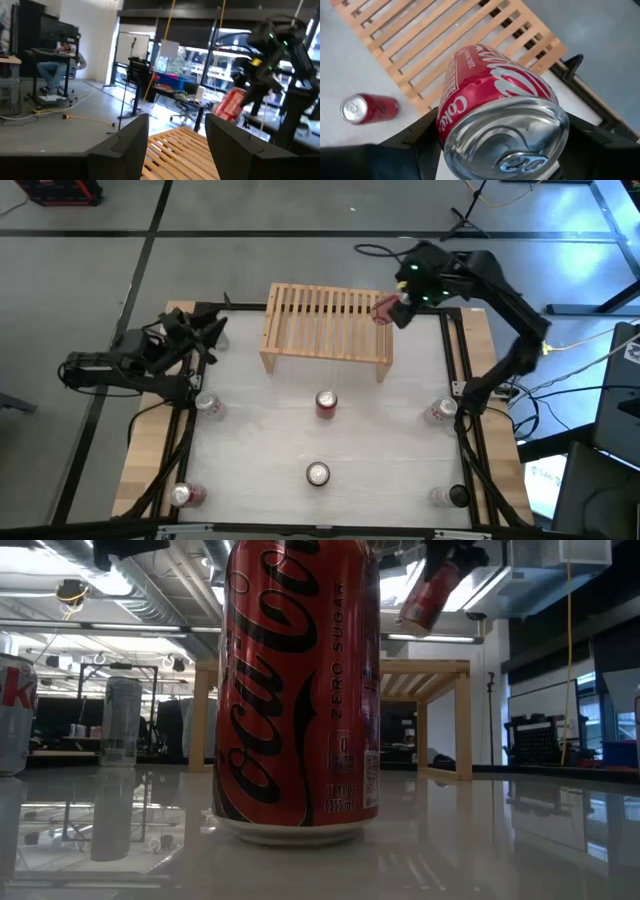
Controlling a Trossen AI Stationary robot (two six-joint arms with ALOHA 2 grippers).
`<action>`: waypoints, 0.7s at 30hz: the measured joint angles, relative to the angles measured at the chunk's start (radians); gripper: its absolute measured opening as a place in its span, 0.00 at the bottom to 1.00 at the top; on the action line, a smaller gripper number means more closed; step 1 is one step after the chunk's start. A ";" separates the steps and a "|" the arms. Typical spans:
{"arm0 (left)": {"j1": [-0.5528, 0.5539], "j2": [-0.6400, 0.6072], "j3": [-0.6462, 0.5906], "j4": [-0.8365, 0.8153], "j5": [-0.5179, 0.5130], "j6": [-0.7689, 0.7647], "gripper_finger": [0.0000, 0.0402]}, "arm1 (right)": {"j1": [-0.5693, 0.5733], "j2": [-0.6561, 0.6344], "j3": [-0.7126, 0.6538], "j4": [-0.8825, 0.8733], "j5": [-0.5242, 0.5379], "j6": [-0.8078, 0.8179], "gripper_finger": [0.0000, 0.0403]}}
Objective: Place canned beverage on shelf
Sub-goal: Put the top red and white soda can on the shelf
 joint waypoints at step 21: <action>0.000 0.060 0.001 -0.016 0.170 -0.002 0.47 | -0.006 0.121 0.073 0.008 -0.008 0.294 0.71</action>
